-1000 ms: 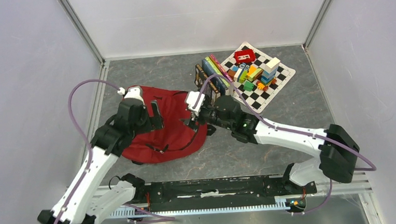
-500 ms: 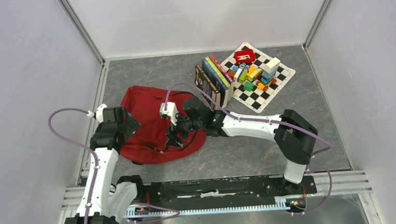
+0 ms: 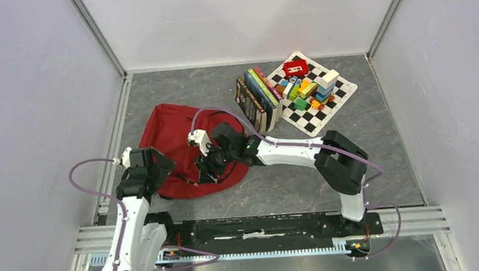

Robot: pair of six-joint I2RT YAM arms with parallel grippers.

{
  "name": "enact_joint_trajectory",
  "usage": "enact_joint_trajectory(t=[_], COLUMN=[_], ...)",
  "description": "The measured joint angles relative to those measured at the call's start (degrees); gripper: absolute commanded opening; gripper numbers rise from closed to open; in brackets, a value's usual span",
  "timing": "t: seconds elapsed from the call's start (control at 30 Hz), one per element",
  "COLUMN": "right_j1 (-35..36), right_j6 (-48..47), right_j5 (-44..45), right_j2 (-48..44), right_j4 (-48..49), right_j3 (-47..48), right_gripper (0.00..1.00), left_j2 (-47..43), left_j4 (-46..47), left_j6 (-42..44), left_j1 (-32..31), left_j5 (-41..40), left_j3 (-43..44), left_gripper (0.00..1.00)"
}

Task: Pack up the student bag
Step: Unzip the student bag at the center of the board.

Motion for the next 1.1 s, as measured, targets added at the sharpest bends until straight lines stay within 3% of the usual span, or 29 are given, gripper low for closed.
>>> enact_joint_trajectory(t=[0.2,0.37,0.63,0.7,0.77,0.9,1.1], right_j1=[0.02,0.02,0.02,0.02,0.02,0.02,0.02], right_j6=[1.66,2.34,1.79,1.84,2.05,3.34,5.27], right_j5=[-0.57,-1.77,-1.6,-1.27,-0.92,-0.66,0.35], right_j2=[4.44,5.68,2.12,0.96,0.37,0.09,0.31], right_j4=[-0.15,-0.07,2.38,3.13,4.15,6.49,7.3], right_j3=[2.62,3.8,-0.28,-0.87,-0.87,-1.14,-1.14], right_gripper=[0.39,0.0,0.0,0.12,0.15,0.39,0.5], left_j2=[-5.57,-7.48,-9.25,-9.33,-9.38,-9.49,-10.21], left_j4=[3.43,3.98,4.96,5.22,5.55,6.14,6.25], left_j6=[0.02,0.02,-0.04,-0.31,-0.63,-0.96,-1.14], left_j1=[0.0,0.0,0.0,0.0,0.0,0.0,0.0], left_j5=[0.96,2.14,2.47,2.47,2.47,2.49,2.49], left_j3=[-3.58,-4.81,-6.32,-6.82,-7.19,-7.26,-7.26], left_gripper=[1.0,1.0,0.99,0.96,0.95,0.96,0.96])
